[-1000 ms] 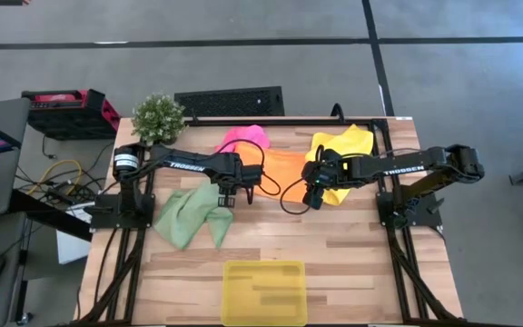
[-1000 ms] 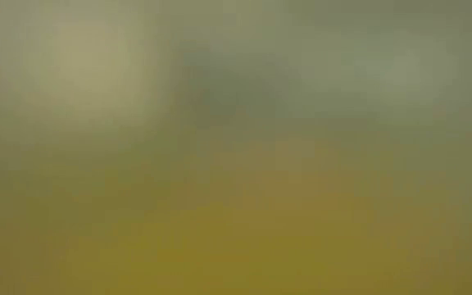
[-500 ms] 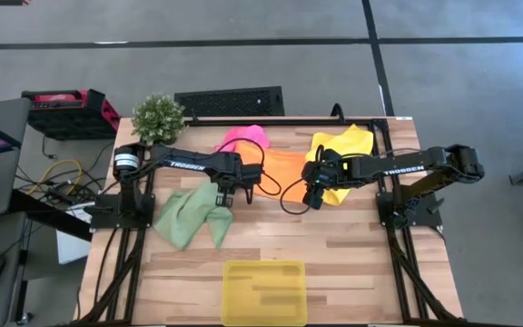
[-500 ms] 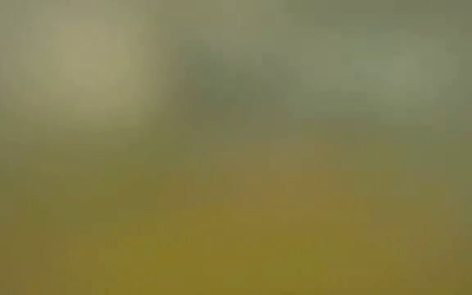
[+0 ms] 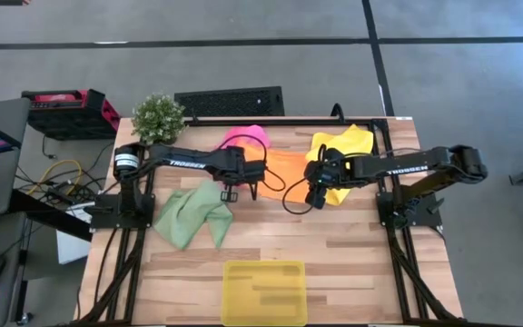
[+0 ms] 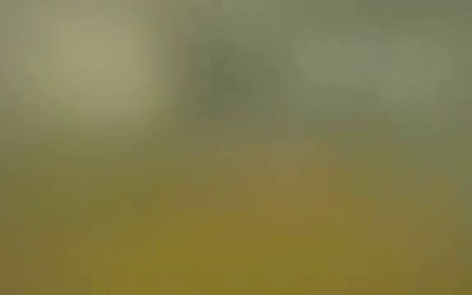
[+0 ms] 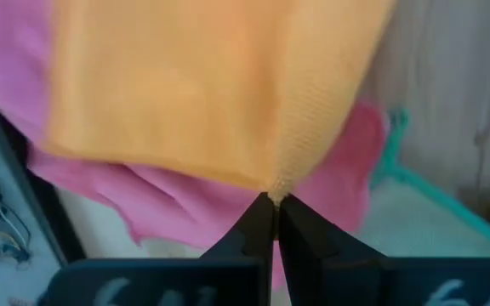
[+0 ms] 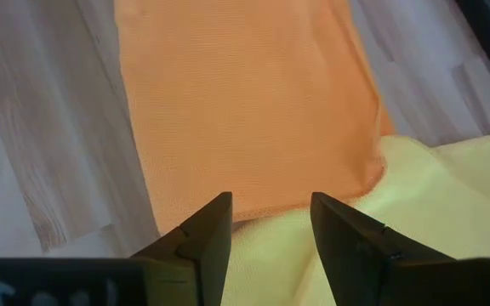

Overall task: Fold microfiber towels
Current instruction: Fold the orange microfiber cloth

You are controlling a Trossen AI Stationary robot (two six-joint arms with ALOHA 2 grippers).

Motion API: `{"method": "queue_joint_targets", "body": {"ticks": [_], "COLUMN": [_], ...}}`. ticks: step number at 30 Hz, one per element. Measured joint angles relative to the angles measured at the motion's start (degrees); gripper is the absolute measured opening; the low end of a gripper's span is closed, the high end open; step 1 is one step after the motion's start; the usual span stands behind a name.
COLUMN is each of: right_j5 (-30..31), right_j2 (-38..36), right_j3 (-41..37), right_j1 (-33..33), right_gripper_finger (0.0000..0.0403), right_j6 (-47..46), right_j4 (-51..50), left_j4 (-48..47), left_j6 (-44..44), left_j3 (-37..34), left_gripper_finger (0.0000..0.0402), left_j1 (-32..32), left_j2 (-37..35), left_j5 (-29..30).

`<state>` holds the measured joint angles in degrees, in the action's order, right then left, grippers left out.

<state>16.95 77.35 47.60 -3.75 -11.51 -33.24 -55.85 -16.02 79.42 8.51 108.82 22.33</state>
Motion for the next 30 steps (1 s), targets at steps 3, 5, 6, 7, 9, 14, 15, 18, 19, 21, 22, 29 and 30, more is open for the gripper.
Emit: {"method": "queue_joint_targets", "body": {"ticks": [3, 5, 6, 7, 9, 14, 15, 18, 19, 21, 22, 29, 30], "right_j5": [1.46, 2.25, 2.97, 3.58, 4.16, 4.17, 4.17, 4.17, 4.17, 4.17, 4.17, 4.17, 4.17], "right_j2": [-1.25, -2.14, -2.64, -3.19, -4.16, -5.78, -6.0, -6.27, -6.28, -6.55, -6.61, -6.59, -6.59], "right_j3": [0.01, 0.02, 0.02, 0.02, 0.02, 0.02, 0.02, 0.02, 0.02, 0.02, 0.02, 0.02, 0.02], "right_j1": [0.0, -0.02, -0.02, -0.02, -0.03, -0.09, -0.09, -0.09, -0.09, -0.09, -0.09, -0.04, -0.04], "right_gripper_finger": [0.0184, 0.0184, 0.0184, 0.0184, 0.0184, 0.0184, 0.0184, 0.0184, 0.0184, 0.0184, 0.0184, 0.0184, 0.0184], "right_j6": [-0.02, -0.02, -0.03, -0.04, -0.04, -0.05, -0.07, -0.07, -0.09, -0.47, -0.48, -0.54, -0.6], "right_j4": [-0.63, -1.72, -2.21, -2.69, -3.31, -4.66, -4.86, -5.33, -5.83, -6.14, -6.16, -7.21, -7.27], "left_j4": [2.1, 5.94, 7.77, 9.75, 13.46, 21.38, 23.0, 27.78, 28.73, 29.97, 30.9, 36.1, 36.06], "left_j6": [-3.58, -6.67, -8.47, -10.5, -14.04, -18.34, -18.98, -19.49, -19.49, -19.57, -19.63, -20.69, -20.16], "left_j3": [2.97, 4.13, 4.34, 4.39, 4.39, 4.37, 4.37, 4.37, 4.37, 4.37, 4.38, 6.33, 7.43], "left_gripper_finger": [0.0002, 0.0002, 0.0001, 0.0001, 0.0001, 0.0001, 0.0, 0.0, 0.0, 0.0, 0.0, 0.0, 0.0], "left_j1": [0.02, 0.0, -0.02, -0.14, -0.4, -0.82, -0.83, -0.81, -0.81, -0.81, -0.81, -0.81, -0.77], "left_j2": [-0.03, -0.03, -0.03, -0.03, -0.03, -0.03, -0.02, -0.01, -0.01, 0.03, 0.59, 5.26, 5.67], "left_j5": [-2.03, -5.25, -6.68, -7.6, -8.55, -10.37, -11.1, -12.31, -12.92, -14.13, -14.56, -13.28, -12.75]}}
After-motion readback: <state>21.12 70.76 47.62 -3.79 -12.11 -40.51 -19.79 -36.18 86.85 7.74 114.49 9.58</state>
